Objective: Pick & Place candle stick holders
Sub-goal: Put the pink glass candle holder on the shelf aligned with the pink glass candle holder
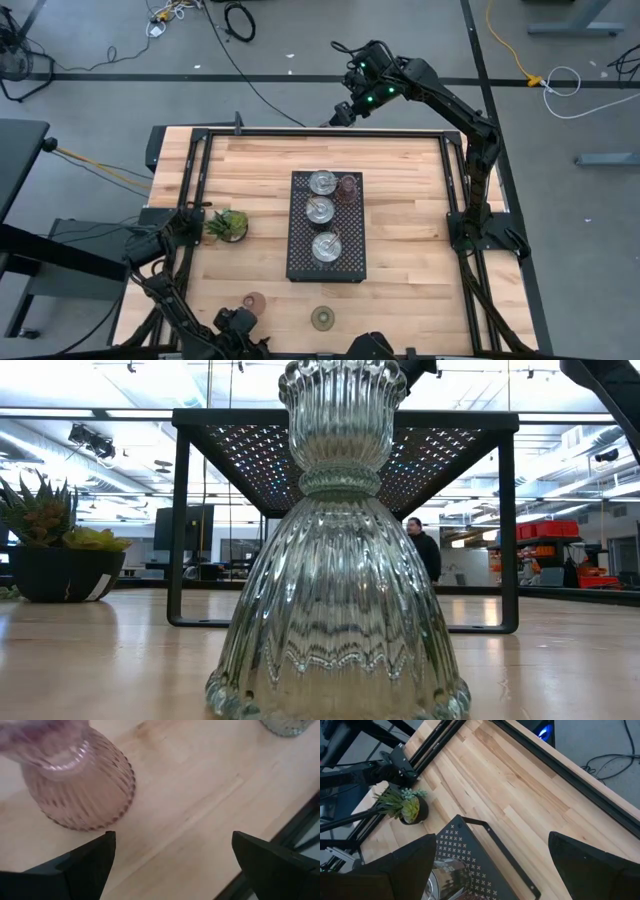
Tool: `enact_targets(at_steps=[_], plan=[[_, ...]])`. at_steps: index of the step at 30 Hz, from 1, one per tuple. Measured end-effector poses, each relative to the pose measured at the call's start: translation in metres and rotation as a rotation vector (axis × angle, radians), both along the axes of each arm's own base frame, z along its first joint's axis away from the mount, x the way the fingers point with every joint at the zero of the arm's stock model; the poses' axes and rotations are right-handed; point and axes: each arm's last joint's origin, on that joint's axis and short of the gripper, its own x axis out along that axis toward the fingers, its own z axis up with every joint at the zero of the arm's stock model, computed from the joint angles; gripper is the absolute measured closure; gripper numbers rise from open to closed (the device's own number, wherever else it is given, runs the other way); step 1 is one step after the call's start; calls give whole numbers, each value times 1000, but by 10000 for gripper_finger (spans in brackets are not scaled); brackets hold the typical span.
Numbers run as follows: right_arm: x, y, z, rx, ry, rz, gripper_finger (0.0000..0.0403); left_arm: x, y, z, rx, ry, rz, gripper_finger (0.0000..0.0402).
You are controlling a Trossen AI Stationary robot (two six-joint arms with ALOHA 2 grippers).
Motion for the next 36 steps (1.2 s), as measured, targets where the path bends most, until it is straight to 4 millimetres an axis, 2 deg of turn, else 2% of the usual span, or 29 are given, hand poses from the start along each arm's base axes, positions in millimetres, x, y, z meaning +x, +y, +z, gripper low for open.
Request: enact_targets(at_steps=[11,20,30,36], plan=[[0,0,0,9,-3,-11,21,2,-7,1,-84,-10,-1,3],[3,4,0,10,0,-12,21,-15,-10,0,-65,-17,34,3],[8,9,1,-20,-5,-11,21,-28,10,1,134,114,75,3],[9,9,2,-4,-19,-18,21,-26,15,-7,218,100,82,5]])
